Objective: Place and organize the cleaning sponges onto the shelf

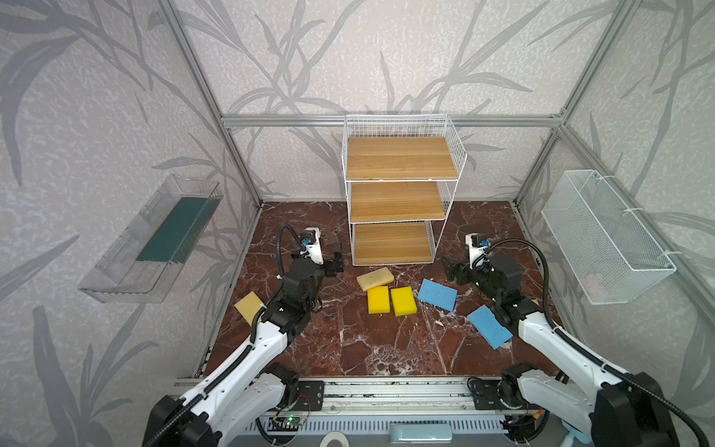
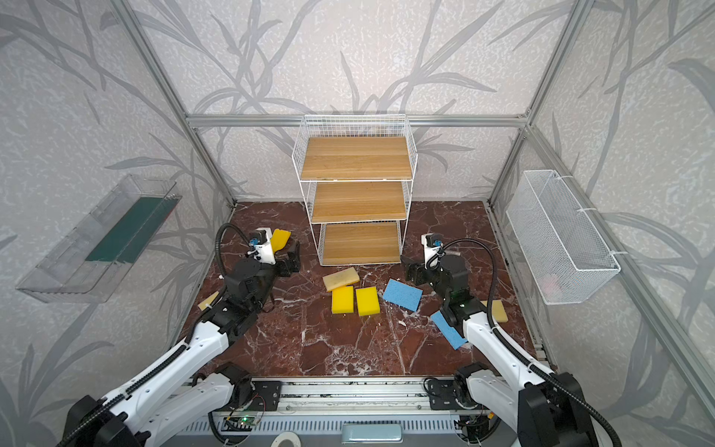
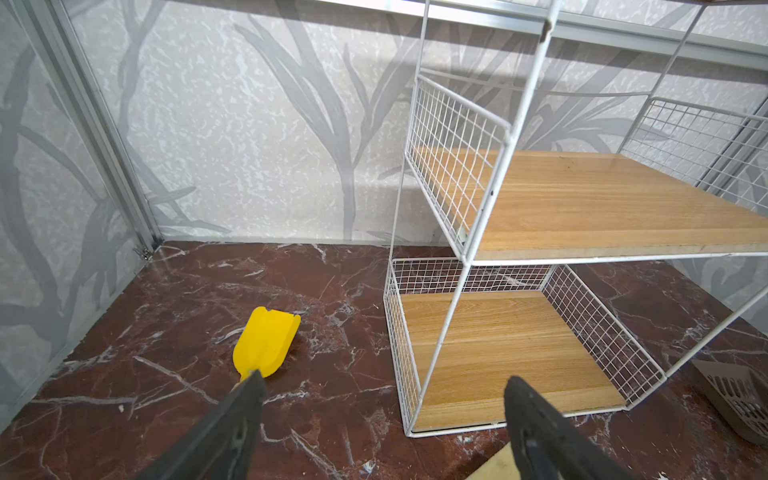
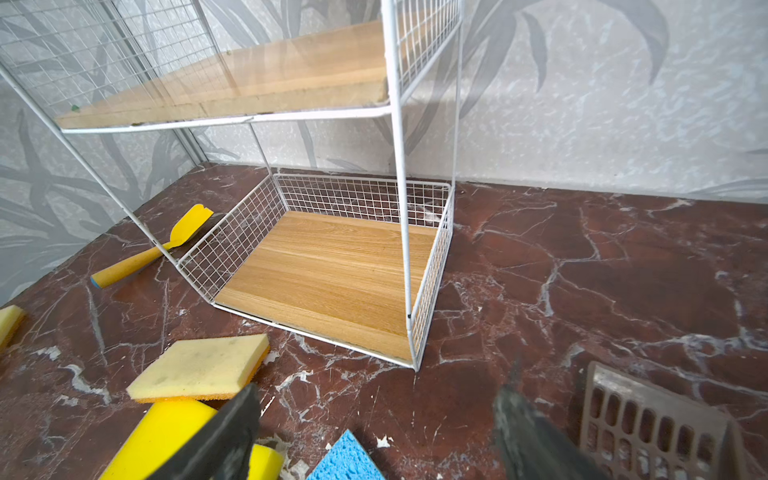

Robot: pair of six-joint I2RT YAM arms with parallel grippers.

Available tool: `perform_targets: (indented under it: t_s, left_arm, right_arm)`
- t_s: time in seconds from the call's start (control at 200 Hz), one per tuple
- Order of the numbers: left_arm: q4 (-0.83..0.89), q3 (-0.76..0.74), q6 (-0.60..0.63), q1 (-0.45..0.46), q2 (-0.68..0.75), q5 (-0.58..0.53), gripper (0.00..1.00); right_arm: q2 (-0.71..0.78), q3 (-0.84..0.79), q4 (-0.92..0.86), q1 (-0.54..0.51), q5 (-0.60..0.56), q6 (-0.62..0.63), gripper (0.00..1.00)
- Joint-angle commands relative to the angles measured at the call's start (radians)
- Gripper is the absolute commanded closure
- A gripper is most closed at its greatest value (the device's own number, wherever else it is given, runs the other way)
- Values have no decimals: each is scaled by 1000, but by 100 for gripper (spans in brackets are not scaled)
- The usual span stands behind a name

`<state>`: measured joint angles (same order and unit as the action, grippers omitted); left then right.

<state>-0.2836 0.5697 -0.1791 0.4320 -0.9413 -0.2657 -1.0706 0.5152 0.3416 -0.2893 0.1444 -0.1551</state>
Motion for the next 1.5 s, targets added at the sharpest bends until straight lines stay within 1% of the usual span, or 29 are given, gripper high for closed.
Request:
perform_targets:
  t_s: [0.0,0.11,0.27,0.375,0.54,0.595,0.645,0.77,0.895,1.145,1.345,1.495]
  left_arm:
    - [-39,17,-22,3,-73,-26,11]
    - [-77,53,-13,3,-159,1,17]
    - [-164,85,-15,1,-265,20,26]
    - [-218,108,-12,-1,-336,52,32]
    - [-275,143,-4,-7,-414,92,37]
    - [-287,154,-5,-14,-434,88,38]
    - [-287,172,-11,-26,-457,89,40]
    - [-299,204,-49,-73,-512,93,43]
    - [-349,235,-95,-124,-576,153,44]
    - [-337,351,-92,-143,-699,192,44]
    - [-338,410,-103,-160,-756,207,45]
    - [-318,441,-90,-167,-763,217,44]
  right_arm:
    - [-72,64,68,-7,30,-44,19]
    - [-128,104,67,-10,22,-55,21]
    - [-193,130,124,-10,39,-60,28]
    - [-242,168,134,-10,59,-61,38]
    - [-320,229,158,-10,97,-71,56]
    - [-342,249,161,-10,107,-72,60]
    - [-363,269,165,-10,113,-77,62]
    - [-413,310,179,-10,128,-90,65]
    - [-455,345,182,-10,136,-90,65]
    - [-553,425,185,-3,148,-91,64]
    - [-627,506,174,11,170,-107,64]
    - [-631,551,142,13,173,-98,58]
